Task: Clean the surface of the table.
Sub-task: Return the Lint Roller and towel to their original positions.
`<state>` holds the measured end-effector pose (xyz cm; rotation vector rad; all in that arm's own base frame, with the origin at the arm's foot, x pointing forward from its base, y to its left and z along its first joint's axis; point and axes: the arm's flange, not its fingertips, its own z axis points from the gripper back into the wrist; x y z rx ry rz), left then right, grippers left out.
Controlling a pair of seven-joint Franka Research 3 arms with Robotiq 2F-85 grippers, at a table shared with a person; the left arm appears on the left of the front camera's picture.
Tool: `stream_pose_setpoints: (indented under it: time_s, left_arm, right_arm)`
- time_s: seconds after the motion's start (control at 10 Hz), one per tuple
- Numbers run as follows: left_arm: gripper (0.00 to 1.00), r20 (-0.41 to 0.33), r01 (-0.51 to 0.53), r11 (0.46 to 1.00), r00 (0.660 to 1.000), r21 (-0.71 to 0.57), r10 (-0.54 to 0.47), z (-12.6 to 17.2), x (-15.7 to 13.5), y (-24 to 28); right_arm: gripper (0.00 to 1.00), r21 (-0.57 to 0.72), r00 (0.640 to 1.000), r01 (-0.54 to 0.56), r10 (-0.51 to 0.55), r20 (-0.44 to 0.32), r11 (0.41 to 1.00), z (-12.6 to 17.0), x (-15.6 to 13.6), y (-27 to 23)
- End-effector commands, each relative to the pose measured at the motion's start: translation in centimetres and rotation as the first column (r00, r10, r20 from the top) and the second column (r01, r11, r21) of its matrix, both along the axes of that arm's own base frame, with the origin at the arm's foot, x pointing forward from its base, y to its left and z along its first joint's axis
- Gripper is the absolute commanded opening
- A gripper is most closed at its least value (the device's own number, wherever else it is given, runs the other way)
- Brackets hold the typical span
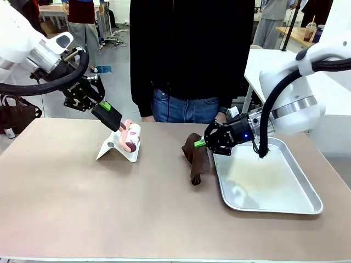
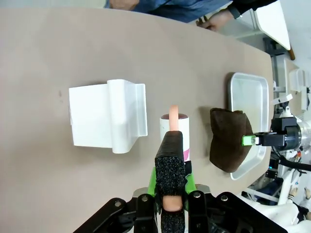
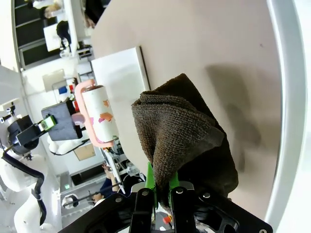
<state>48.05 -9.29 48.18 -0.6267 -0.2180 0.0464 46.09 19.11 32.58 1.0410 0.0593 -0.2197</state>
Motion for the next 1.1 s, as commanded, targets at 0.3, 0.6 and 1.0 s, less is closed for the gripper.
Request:
stream_pose_setpoints:
  time_s: [0.3,0.6,1.0]
  left_arm:
    - [0.22,-0.002,-0.004,1.0,1.0,-0.002,0.004,-0.1,0.0,0.2]
    - [0.22,0.084,-0.027,0.997,0.996,0.076,0.02,-1.0,1.7,-1.5]
    - [0.22,0.11,-0.019,0.991,0.994,0.132,0.004,-2.2,2.9,-2.8]
  right_arm:
    - [0.11,-0.015,1.0,-0.012,0.012,0.001,1.0,0.0,-0.3,0.3]
    - [0.11,-0.018,0.999,0.018,-0.017,0.028,1.0,-0.9,0.4,2.8]
    - [0.11,-0.103,0.995,0.092,-0.087,0.051,0.99,-2.5,0.6,4.4]
